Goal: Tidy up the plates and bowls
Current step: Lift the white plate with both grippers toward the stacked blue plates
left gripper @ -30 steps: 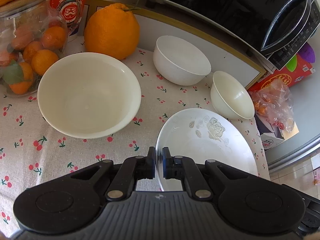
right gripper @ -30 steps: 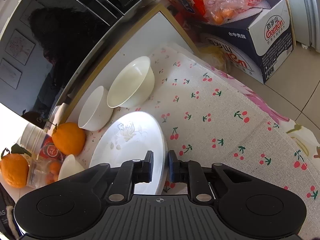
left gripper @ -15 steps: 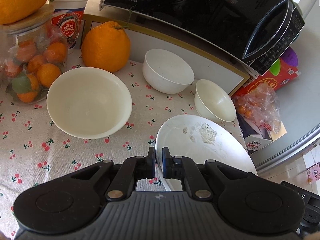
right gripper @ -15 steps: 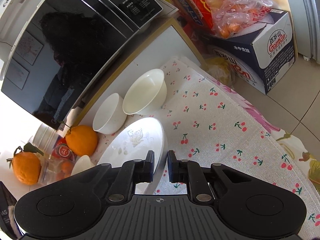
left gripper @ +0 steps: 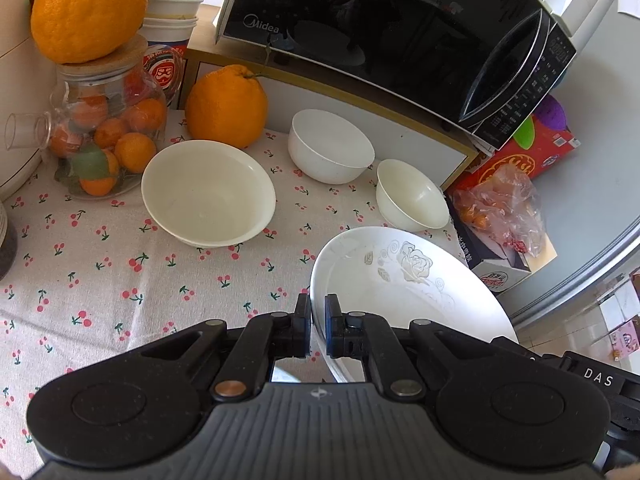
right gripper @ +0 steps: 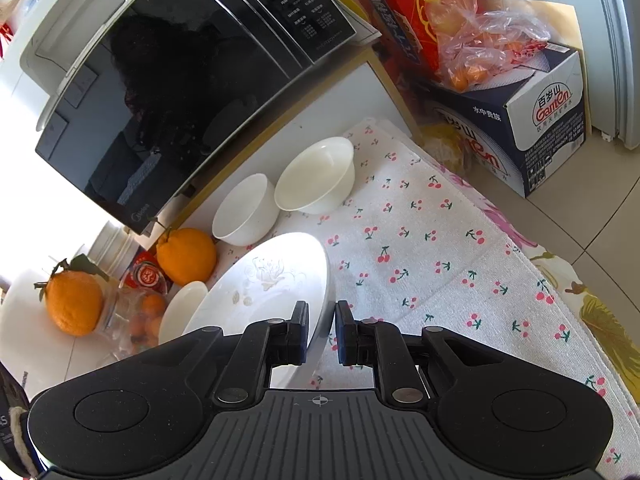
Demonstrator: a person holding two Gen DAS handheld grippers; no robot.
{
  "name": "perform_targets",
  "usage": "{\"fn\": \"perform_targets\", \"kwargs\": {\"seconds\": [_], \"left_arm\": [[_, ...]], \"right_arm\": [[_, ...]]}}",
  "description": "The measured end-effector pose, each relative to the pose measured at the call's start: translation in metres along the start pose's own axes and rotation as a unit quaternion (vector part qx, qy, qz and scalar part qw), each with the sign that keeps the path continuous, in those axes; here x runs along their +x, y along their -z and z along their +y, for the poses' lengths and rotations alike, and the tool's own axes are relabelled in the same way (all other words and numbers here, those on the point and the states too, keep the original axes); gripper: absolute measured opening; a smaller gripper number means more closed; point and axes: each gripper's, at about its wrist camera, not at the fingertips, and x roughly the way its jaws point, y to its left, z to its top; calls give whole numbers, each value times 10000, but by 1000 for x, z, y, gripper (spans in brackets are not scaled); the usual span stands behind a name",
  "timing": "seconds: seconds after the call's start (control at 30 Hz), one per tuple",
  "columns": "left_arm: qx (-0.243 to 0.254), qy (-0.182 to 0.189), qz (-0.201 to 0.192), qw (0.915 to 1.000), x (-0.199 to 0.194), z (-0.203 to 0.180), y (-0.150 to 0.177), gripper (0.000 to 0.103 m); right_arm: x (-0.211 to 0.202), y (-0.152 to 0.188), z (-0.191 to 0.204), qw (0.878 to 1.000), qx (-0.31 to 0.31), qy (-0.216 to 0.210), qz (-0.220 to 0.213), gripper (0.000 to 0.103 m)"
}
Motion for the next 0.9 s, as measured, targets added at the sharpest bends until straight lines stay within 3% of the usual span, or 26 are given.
{"fn": "perform_targets", "kwargs": {"seconds": [0.27, 0.9], "left_arm": [[-157, 17, 27, 9999, -27, 17, 8, 6], [210, -371, -25, 9991, -81, 42, 38, 6]], "right_arm": [[-16, 15, 20, 9996, -196, 8, 205, 14], [-38, 55, 57, 9955, -592, -10, 741, 15]]}}
